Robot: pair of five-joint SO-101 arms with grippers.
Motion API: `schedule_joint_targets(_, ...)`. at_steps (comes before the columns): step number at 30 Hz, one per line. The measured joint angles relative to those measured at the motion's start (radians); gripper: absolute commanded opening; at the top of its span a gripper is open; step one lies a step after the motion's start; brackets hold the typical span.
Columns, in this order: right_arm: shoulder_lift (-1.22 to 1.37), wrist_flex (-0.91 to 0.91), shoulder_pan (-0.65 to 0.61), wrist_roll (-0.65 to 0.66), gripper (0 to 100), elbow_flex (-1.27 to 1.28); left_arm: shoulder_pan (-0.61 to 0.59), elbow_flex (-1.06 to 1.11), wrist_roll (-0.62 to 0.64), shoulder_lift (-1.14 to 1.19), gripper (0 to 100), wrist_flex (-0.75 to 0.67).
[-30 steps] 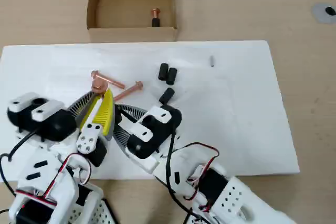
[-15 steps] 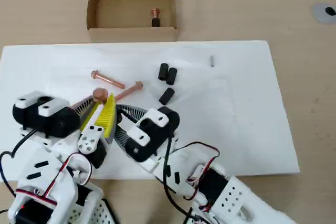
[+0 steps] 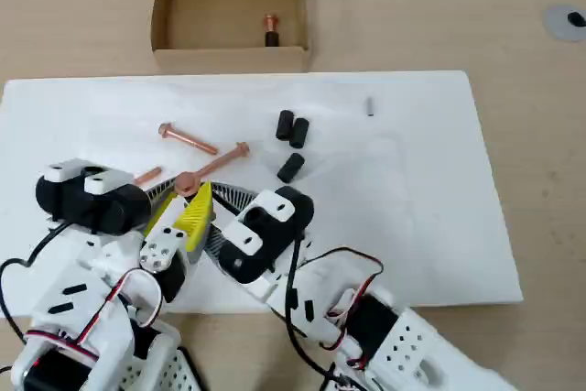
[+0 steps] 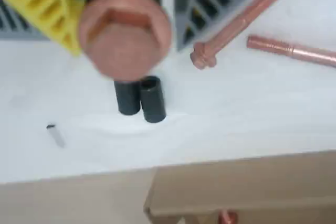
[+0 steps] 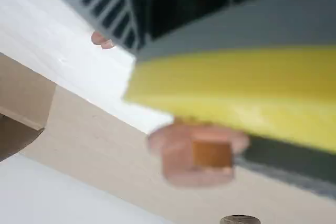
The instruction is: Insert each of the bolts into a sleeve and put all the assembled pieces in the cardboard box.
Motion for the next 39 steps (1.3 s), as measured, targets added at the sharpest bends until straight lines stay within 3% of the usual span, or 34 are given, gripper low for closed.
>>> schedule_joint_targets(17,0.0,0.002,0.005,0.002,0.9,0.0,0.0,-0.43,0.017,0.296,16,0.204)
schedule_joint_targets(22,0.0,0.002,0.077,0.002,0.9,-0.002,0.0,-0.597,0.084,0.342,16,0.249)
schedule_joint_targets(25,0.025,0.002,0.135,0.009,0.9,-0.02,0.0,-0.678,0.089,0.367,11,0.288)
schedule_joint_targets(29,0.135,0.002,0.209,0.041,0.9,-0.095,0.0,-0.712,0.092,0.399,0,0.334)
schedule_joint_targets(39,0.658,-0.028,0.391,0.043,0.9,-0.563,-0.035,-0.712,-0.006,0.407,0,0.361)
